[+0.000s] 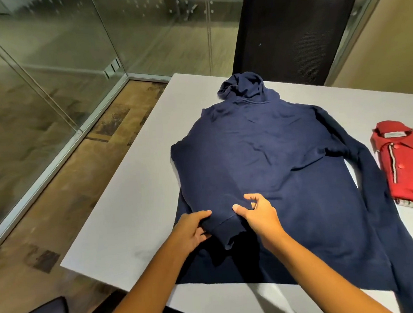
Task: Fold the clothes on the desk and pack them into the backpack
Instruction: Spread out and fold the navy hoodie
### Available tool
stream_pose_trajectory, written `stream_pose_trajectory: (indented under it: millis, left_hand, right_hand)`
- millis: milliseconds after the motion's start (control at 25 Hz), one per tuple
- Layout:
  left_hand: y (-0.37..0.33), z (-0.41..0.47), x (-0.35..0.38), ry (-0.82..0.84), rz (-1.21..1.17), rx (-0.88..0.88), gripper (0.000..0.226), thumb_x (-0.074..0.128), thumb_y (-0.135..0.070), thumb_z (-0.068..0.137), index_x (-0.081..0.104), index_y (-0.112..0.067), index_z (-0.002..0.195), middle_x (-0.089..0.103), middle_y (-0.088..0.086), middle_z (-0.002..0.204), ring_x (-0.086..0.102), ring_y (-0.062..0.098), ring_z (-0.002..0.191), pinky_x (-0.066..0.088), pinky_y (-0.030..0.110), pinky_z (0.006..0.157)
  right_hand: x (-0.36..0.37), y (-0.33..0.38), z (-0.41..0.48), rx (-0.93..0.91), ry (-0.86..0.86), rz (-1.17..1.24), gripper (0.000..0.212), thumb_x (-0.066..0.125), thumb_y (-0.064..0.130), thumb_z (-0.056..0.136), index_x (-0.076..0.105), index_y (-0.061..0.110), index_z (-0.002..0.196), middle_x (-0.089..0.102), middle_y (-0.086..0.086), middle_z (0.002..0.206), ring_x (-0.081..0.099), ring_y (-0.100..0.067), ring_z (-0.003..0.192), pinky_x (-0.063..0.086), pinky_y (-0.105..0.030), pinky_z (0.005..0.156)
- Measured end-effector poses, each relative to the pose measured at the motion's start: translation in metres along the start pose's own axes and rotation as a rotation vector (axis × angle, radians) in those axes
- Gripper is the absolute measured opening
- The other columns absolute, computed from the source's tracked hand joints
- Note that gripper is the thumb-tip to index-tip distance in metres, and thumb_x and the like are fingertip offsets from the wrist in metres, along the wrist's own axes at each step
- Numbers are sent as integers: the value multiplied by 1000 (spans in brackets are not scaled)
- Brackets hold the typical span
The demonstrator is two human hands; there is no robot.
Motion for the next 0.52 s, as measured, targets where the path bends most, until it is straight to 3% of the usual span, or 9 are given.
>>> stream_pose_trajectory:
  millis: [80, 200, 280, 320, 400, 520]
  left_hand:
    - [-10, -8, -10, -62, 57, 162, 30, 64, -8, 89, 61, -3, 118, 69, 14, 114, 67, 29, 102, 56, 38, 83]
    - [-27, -30, -36, -245, 362, 450, 16, 66, -20, 90, 64, -13, 104, 71, 5, 100, 67, 22, 90, 56, 30, 71]
    - [-11, -30, -61, -354, 474, 415, 12, 66, -21, 89, 64, -18, 101, 70, 6, 100, 66, 23, 92, 57, 34, 74]
    - [4, -30, -71, -376, 450, 339, 8, 65, -17, 90, 63, -19, 97, 70, 7, 99, 66, 24, 92, 57, 36, 76]
    - [37, -27, -81, -338, 389, 208, 11, 63, -5, 90, 61, -15, 95, 67, 5, 89, 64, 20, 83, 56, 31, 71]
    - [57, -29, -86, -315, 428, 198, 20, 63, 1, 88, 59, -5, 106, 63, 3, 78, 59, 18, 71, 51, 27, 66]
  right_hand:
    - [-1, -1, -6, -16, 29, 6, 52, 74, 25, 84, 54, 16, 131, 55, -8, 131, 47, -17, 129, 36, -23, 90]
    - [7, -9, -20, -56, 105, -16, 49, 77, 27, 81, 56, 19, 125, 60, -1, 98, 59, -13, 102, 47, -23, 79]
    - [21, -30, -29, -37, 142, -149, 44, 78, 28, 80, 55, 17, 117, 57, 5, 81, 58, -8, 76, 46, -16, 61]
    - [30, -45, -31, -8, 164, -238, 46, 78, 29, 80, 54, 15, 118, 55, 5, 80, 55, -9, 73, 43, -16, 56]
    - [45, -71, -32, 30, 218, -356, 50, 77, 28, 81, 53, 11, 122, 61, 0, 88, 57, -15, 79, 41, -19, 57]
    - [51, -80, -30, 3, 228, -333, 40, 75, 20, 83, 54, 11, 116, 68, -4, 96, 62, -18, 84, 47, -22, 67]
Point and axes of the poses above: each hand's wrist, its own z-axis towards the middle knuckle, its own x-axis out of the palm, y = z × x, the point moved 7 cm from there along z, towards the middle knuckle
